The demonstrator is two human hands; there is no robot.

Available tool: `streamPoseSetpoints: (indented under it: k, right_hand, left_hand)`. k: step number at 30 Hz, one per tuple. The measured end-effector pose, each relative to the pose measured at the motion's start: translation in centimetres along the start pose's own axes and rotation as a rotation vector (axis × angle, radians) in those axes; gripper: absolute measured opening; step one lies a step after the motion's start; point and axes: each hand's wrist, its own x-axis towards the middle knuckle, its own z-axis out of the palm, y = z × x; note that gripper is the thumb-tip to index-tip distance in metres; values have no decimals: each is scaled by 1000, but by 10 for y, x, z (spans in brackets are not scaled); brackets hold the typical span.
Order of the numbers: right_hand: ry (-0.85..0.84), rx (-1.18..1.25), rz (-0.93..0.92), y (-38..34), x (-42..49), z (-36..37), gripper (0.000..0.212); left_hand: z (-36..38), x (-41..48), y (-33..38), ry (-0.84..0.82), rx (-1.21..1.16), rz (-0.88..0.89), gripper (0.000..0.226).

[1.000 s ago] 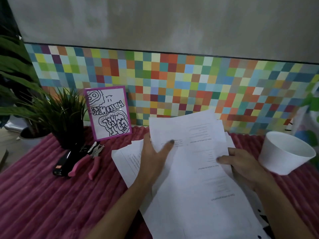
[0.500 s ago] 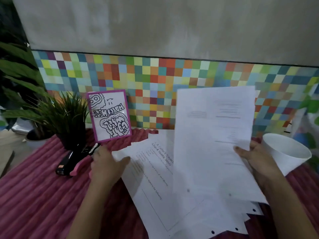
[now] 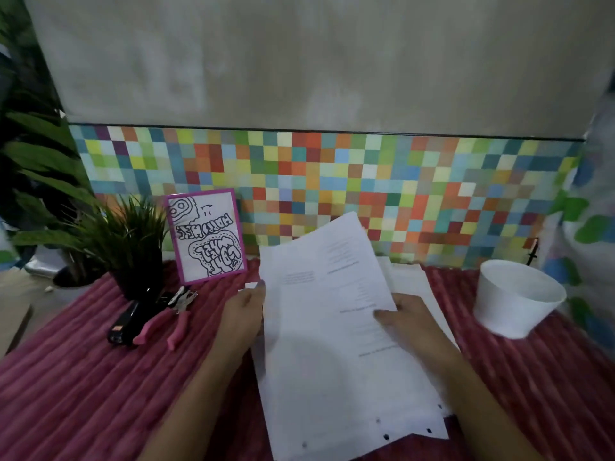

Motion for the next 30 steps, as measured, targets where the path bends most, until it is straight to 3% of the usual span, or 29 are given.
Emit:
streamPoseSetpoints:
  k: [2,6,7,9,11,14,17,24,27,30]
  right_hand:
    - [0,-130,-40,1,0,6,19]
    - [77,-350,-161,4,8,2,13]
    - [102,-356,-166,6,10,-1,20]
    - [139,-246,-62,8,11,-7,56]
    - [106,-91,-3,4,8,-11,74]
    - [55,137,-99,-11,1,-16,50]
    - [148,213,-279,-34,-11,-20,25]
    - [327,247,-621,-90,-47,-18,36]
    - [378,234,-619,-85,-50,-13,43]
    - [405,229,-500,-61,-46,-3,42]
  left_hand:
    - [11,1,4,-58,46,-104,48]
    - [24,-3,-4,-140,5,52,49]
    - [25,-3,-5,-114,-17,93,49]
    - [26,-7,2,-75,-125,187,49]
    - [23,-12,18,-75,-244,262,49]
    - [16,-21,44,-81,-383,349,45]
    - [8,-34,77,-88,-463,483,42]
    - [17,-60,125,76,-337,792,35]
    - [27,-52,113,84,-329,753,31]
    - [36,-40,78,48,-276,637,31]
